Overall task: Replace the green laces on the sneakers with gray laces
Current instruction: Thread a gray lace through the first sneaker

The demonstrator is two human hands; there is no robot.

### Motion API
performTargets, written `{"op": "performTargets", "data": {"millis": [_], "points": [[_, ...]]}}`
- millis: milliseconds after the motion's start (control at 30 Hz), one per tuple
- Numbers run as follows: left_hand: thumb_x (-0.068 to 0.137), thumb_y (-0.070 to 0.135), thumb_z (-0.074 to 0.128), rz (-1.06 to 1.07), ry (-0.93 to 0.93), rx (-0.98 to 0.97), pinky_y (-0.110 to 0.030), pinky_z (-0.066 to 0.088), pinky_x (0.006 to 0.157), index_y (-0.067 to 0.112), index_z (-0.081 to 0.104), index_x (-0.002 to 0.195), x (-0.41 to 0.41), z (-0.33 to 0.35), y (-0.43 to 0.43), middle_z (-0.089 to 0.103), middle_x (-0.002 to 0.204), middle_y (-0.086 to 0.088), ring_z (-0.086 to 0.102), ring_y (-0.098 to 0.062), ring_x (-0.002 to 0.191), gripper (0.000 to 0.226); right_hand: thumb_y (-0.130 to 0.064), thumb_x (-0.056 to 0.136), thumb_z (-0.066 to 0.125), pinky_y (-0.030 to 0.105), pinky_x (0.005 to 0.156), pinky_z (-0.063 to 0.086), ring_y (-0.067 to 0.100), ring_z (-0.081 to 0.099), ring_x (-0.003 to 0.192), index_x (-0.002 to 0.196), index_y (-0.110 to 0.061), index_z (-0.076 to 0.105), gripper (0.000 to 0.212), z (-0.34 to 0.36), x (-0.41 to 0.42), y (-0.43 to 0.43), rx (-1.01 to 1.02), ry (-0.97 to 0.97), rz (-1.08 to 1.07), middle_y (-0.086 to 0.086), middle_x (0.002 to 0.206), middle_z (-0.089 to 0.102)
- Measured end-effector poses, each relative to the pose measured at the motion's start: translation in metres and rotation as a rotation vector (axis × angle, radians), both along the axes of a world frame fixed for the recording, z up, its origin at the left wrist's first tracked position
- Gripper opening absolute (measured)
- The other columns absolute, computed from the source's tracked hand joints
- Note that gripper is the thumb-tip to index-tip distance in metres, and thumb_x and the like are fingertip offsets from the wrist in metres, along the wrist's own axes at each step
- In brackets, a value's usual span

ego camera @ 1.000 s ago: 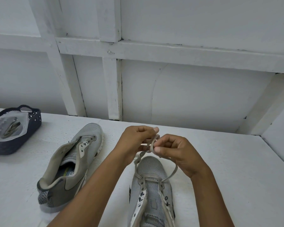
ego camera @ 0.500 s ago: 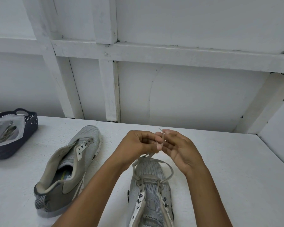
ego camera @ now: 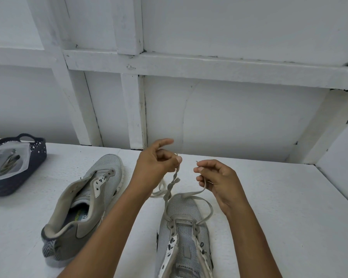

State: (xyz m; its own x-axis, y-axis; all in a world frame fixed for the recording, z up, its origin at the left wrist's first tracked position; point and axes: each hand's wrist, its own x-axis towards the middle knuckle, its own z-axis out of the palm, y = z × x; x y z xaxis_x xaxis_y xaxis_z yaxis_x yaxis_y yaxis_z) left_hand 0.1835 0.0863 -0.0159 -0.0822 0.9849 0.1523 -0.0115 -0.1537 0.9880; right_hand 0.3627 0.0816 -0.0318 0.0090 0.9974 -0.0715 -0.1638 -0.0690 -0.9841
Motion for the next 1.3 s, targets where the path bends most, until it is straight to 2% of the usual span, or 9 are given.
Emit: {"op": "performTargets", "data": {"millis": [200, 500, 633, 800, 867, 933, 1067, 1167, 1300], "points": [[0.085, 0.018, 0.076, 0.056, 0.157, 0.005, -0.03, 0.059, 0.075, 0.02, 0.075, 0.08, -0.007, -0.002, 0.002, 0.073, 0.074, 0.002, 0.065, -0.006, 0.069, 0.005, 0.004, 0.09, 0.063, 0.025, 0.064, 0.054, 0.015, 0.063, 0.067, 0.096, -0.005, 0.07, 0.013, -0.001, 0.002, 0.002, 0.003, 0.005, -0.003, 0.007, 0.082, 0.074], [0.092, 0.013, 0.069, -0.021, 0.029, -0.023, -0.033, 0.058, 0.057, 0.005, 0.066, 0.088, -0.002, 0.004, -0.001, 0.063, 0.074, -0.005, 0.068, -0.018, 0.062, 0.009, -0.012, 0.089, 0.07, 0.019, 0.067, 0.053, 0.002, 0.065, 0.074, 0.098, -0.024, 0.075, 0.015, -0.003, -0.009, -0.002, 0.125, -0.415, 0.232, -0.008, 0.089, 0.073], [0.093, 0.013, 0.066, -0.059, -0.102, -0.064, -0.033, 0.056, 0.052, 0.001, 0.063, 0.094, 0.001, 0.004, -0.003, 0.063, 0.073, -0.004, 0.065, -0.019, 0.06, 0.012, -0.014, 0.088, 0.071, 0.028, 0.076, 0.058, 0.005, 0.067, 0.076, 0.097, -0.024, 0.076, 0.015, -0.009, -0.016, -0.003, 0.183, -0.591, 0.378, -0.009, 0.093, 0.074], [0.098, 0.019, 0.06, -0.013, -0.129, -0.108, -0.019, 0.031, 0.039, 0.005, 0.057, 0.095, -0.004, 0.0, 0.001, 0.059, 0.071, -0.001, 0.038, -0.009, 0.04, 0.015, -0.013, 0.092, 0.067, 0.017, 0.061, 0.046, 0.002, 0.061, 0.067, 0.083, -0.023, 0.074, 0.015, -0.009, -0.016, -0.002, 0.13, -0.444, 0.28, -0.007, 0.077, 0.072], [0.098, 0.023, 0.06, 0.002, -0.022, -0.154, -0.018, 0.028, 0.04, 0.007, 0.059, 0.094, -0.011, -0.004, 0.004, 0.06, 0.075, -0.005, 0.034, -0.007, 0.039, 0.016, -0.011, 0.094, 0.063, 0.021, 0.059, 0.046, 0.007, 0.06, 0.065, 0.085, -0.018, 0.074, 0.016, -0.008, -0.013, 0.0, 0.088, -0.338, 0.173, -0.004, 0.074, 0.071], [0.095, 0.028, 0.065, -0.038, 0.246, -0.181, -0.02, 0.032, 0.042, 0.011, 0.065, 0.094, -0.018, -0.009, 0.004, 0.065, 0.082, -0.008, 0.039, -0.005, 0.043, 0.017, -0.008, 0.095, 0.061, 0.022, 0.058, 0.046, 0.009, 0.059, 0.063, 0.086, -0.015, 0.074, 0.018, -0.008, -0.009, 0.001, 0.058, -0.269, 0.096, -0.003, 0.072, 0.07], [0.086, 0.043, 0.072, -0.318, 0.619, -0.173, -0.012, 0.039, 0.053, 0.02, 0.073, 0.087, -0.026, -0.015, -0.001, 0.068, 0.082, 0.003, 0.052, 0.003, 0.056, 0.023, -0.011, 0.096, 0.06, 0.023, 0.06, 0.047, 0.009, 0.059, 0.063, 0.089, -0.011, 0.074, 0.016, -0.01, -0.007, 0.003, 0.017, -0.231, 0.055, -0.005, 0.072, 0.069], [0.085, 0.036, 0.076, -0.423, 0.672, -0.221, -0.019, 0.046, 0.058, 0.017, 0.073, 0.082, -0.025, -0.019, -0.003, 0.069, 0.072, 0.005, 0.057, -0.004, 0.058, 0.019, -0.01, 0.095, 0.06, 0.023, 0.058, 0.047, 0.008, 0.058, 0.061, 0.09, -0.01, 0.073, 0.015, -0.012, -0.008, 0.004, 0.033, -0.248, 0.027, -0.006, 0.07, 0.067], [0.089, 0.029, 0.073, -0.335, 0.587, -0.217, -0.029, 0.046, 0.069, 0.013, 0.074, 0.078, -0.026, -0.023, -0.002, 0.069, 0.072, -0.003, 0.057, -0.013, 0.068, 0.019, -0.01, 0.09, 0.068, 0.023, 0.059, 0.048, 0.009, 0.06, 0.064, 0.092, -0.015, 0.07, 0.006, -0.013, -0.008, 0.003, 0.071, -0.301, 0.019, -0.003, 0.075, 0.066]]}}
